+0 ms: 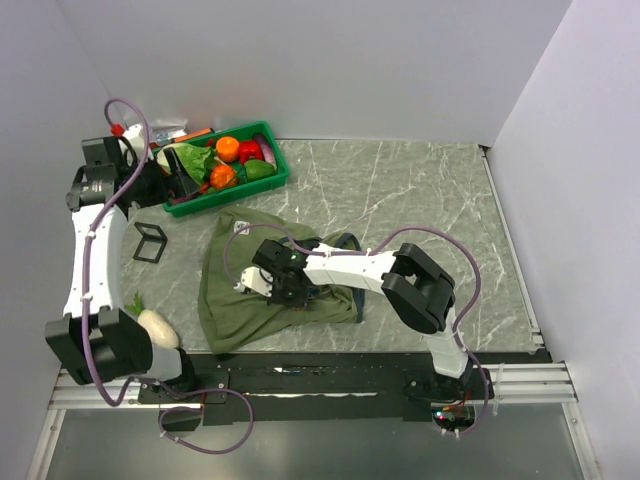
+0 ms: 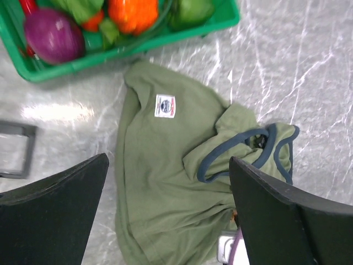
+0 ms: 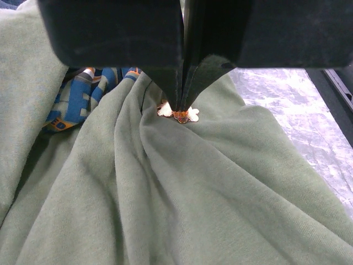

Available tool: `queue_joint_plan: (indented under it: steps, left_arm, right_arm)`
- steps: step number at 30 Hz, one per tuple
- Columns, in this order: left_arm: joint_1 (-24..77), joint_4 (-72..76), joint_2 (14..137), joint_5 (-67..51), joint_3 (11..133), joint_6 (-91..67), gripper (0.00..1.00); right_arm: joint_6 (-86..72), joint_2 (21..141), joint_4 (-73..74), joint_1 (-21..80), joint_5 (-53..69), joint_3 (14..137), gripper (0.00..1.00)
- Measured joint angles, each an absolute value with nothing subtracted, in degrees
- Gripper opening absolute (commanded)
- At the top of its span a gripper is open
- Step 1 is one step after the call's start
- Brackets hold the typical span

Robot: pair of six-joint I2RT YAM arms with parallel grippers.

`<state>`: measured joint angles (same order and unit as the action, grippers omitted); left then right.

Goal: Remove the brooch from the garment

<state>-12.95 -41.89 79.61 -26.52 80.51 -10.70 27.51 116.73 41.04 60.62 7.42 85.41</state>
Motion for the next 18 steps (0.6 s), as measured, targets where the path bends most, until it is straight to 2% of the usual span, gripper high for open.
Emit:
queue_joint_plan:
  steps: [5, 18]
  left_arm:
    - [-13.0, -44.4, 76.2, -25.5, 83.9, -9.5, 0.97]
    - [-13.0, -45.5, 70.4, -24.3, 83.8, -7.2, 0.96]
  right_arm:
    - [28.4, 116.7, 40.6, 61.0, 6.5, 85.1, 0.00]
    - [31.1, 114.1, 40.9, 61.1, 6.5, 82.5, 0.00]
